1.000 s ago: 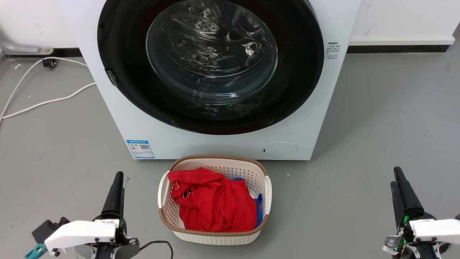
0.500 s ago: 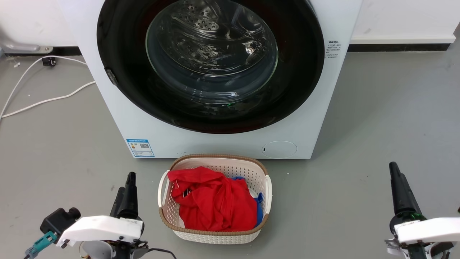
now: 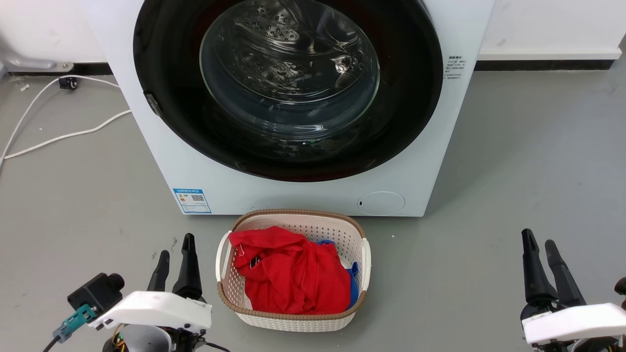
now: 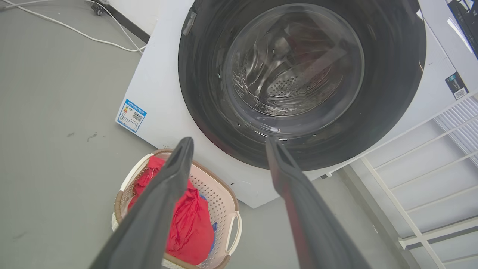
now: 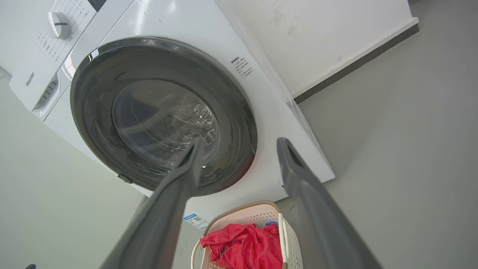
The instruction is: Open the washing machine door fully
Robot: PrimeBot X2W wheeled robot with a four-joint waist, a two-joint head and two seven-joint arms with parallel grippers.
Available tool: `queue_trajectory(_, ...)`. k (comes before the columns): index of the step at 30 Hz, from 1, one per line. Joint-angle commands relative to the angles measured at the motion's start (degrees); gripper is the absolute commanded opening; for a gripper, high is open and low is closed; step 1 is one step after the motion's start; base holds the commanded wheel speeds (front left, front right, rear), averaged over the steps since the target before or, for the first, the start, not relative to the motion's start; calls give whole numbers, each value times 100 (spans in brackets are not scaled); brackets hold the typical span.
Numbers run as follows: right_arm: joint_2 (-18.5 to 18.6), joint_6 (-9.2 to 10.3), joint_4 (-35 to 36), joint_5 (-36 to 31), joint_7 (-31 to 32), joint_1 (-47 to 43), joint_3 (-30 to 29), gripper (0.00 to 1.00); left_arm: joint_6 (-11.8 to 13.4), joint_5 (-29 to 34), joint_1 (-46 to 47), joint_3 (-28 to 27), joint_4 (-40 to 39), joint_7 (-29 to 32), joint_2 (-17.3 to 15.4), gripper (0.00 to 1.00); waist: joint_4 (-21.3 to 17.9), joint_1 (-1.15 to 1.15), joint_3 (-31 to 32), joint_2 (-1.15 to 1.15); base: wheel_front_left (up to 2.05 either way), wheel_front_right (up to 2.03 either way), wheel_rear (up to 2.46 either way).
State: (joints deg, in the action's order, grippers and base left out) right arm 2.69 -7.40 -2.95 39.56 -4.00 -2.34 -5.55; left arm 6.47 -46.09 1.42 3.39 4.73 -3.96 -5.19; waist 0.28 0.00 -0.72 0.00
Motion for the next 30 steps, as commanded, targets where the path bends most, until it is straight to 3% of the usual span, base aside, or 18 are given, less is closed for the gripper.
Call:
queue_trajectory(1, 26, -9, 130, -168, -43, 26, 7, 100, 31, 142, 27, 30, -119, -51, -70, 100, 2, 0, 0, 0, 0, 0, 0)
queue_trajectory(30, 28, -11, 673, -2130, -529, -329, -67, 100, 302, 1966, -200, 575, -441, -532, -227, 100, 22, 0, 0, 0, 0, 0, 0)
